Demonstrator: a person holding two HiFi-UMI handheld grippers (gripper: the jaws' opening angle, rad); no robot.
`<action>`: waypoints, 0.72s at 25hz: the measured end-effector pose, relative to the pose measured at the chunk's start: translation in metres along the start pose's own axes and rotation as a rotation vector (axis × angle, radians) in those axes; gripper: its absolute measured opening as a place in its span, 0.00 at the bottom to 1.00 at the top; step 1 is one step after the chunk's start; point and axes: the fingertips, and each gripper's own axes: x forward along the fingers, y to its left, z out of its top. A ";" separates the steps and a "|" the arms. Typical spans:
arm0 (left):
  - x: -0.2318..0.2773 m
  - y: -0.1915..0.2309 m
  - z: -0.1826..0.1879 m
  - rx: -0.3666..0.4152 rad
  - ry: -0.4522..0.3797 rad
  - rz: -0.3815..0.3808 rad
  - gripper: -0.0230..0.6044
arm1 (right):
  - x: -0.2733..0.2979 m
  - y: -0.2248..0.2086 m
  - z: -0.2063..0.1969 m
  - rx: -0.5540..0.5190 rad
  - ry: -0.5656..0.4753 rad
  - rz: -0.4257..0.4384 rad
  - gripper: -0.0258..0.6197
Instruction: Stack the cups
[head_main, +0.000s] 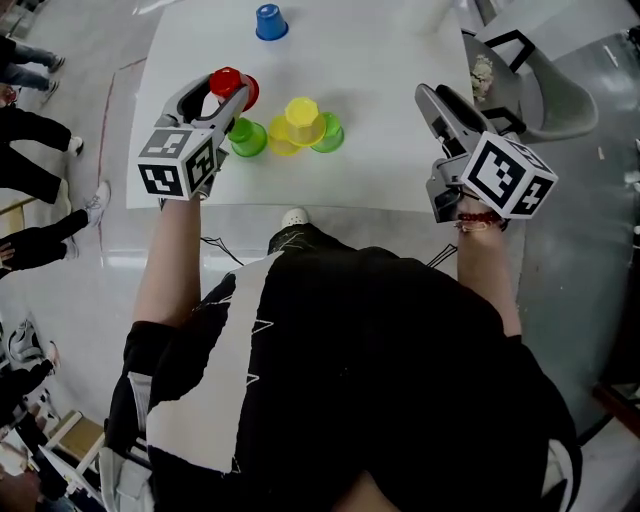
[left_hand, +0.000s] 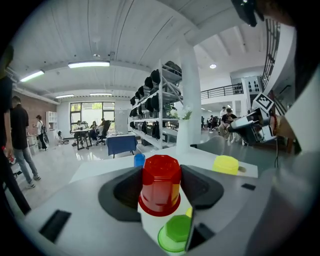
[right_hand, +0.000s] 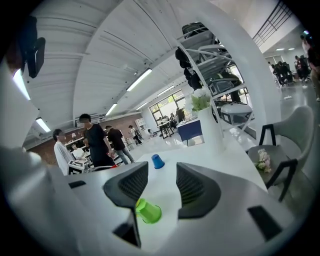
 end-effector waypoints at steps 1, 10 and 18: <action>-0.003 -0.003 0.000 0.005 0.003 -0.003 0.42 | -0.002 0.001 -0.001 -0.002 0.001 0.006 0.32; -0.016 -0.031 -0.004 0.029 0.036 -0.032 0.43 | -0.016 0.007 -0.002 -0.020 0.005 0.039 0.32; -0.020 -0.046 -0.016 0.036 0.091 -0.025 0.43 | -0.022 0.011 -0.002 -0.031 0.003 0.066 0.32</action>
